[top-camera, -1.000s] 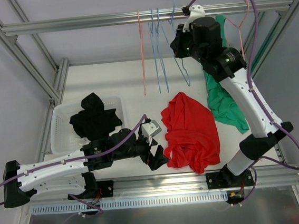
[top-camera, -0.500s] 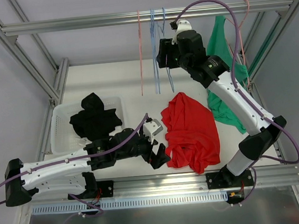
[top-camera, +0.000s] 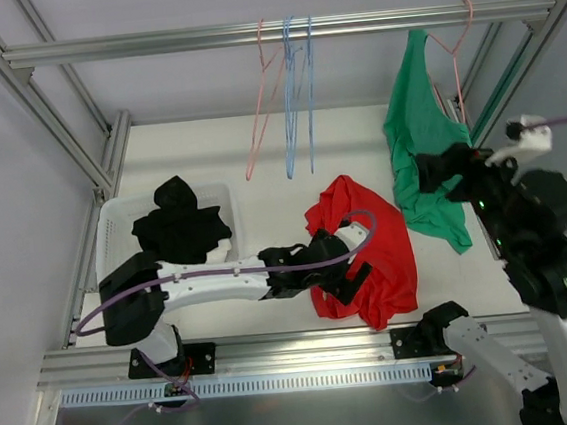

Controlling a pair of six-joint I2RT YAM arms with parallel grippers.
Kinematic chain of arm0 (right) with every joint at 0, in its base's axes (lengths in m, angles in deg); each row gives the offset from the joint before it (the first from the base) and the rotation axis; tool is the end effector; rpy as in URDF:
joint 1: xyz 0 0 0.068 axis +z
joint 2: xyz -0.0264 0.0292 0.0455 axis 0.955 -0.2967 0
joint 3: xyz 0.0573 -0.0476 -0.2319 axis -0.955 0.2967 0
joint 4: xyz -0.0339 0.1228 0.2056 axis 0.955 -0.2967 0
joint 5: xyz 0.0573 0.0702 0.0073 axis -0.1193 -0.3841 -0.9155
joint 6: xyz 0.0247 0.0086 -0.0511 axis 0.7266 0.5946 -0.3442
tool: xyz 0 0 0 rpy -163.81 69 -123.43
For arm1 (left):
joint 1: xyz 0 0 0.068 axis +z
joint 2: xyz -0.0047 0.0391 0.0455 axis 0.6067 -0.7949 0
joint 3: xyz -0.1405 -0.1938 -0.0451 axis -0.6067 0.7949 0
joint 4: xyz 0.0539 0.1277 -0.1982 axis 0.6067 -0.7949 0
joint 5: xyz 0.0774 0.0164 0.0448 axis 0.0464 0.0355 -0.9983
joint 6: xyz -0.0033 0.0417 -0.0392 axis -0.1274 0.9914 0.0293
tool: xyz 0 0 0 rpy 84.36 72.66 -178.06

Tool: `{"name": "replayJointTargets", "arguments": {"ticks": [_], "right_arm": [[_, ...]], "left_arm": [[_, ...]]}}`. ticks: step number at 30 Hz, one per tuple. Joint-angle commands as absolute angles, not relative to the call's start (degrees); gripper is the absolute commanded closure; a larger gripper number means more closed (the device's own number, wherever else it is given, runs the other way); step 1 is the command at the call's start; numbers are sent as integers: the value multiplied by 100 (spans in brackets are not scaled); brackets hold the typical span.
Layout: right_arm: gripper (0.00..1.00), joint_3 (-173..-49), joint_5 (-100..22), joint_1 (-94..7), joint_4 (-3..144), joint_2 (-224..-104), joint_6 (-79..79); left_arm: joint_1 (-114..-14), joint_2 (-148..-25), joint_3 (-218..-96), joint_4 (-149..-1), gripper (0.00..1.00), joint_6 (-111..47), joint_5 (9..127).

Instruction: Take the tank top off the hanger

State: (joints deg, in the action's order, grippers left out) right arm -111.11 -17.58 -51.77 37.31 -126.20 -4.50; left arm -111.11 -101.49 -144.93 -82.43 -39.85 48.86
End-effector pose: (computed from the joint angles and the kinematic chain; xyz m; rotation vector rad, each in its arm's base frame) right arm 0.1157 0.0341 0.4410 -0.0771 1.5957 0.1253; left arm 0.1019 -0.3220 0.2197 0.9301 2.0708 -0.6969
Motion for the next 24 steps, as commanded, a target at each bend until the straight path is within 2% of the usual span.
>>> {"name": "replayJointTargets", "arguments": {"ticks": [1, 6, 12, 17, 18, 21, 22, 23, 24], "right_arm": [[1, -11077, -2130, -5191, 3219, -11976, -809], [1, -11279, -2896, -5191, 2584, -11360, -1153], [1, -11394, -3046, -5200, 2197, -10982, -1276], [0, -11367, -3336, -5200, 2187, -10735, -1276], [0, -11367, -3362, -5191, 2188, -10674, -1259], [0, -11394, -3424, -5200, 2188, -10621, -1241], [0, -11394, -3433, -5200, 2196, -10595, -1232], [1, -11411, -3442, -5200, 2196, -10586, -1224], [1, -11411, -3477, -5200, 2196, -10586, -1232]], "left_arm": [[-11153, -10893, -15419, -8192, 1, -3573, 4359], [-10960, -12046, -16642, -8543, 1, -3001, 4498], [-10460, -13495, -18223, -9272, 1, -2904, 4323], [-10389, -14042, -18543, -9580, 1, -2956, 4673], [-10389, -14086, -18456, -9624, 4, -3044, 4883], [-10406, -14034, -18053, -9625, 20, -3395, 5314], [-10424, -13973, -17937, -9625, 53, -3501, 5438], [-10433, -13920, -17823, -9642, 77, -3537, 5500], [-10485, -13728, -17526, -9642, 94, -3589, 5483]]}}
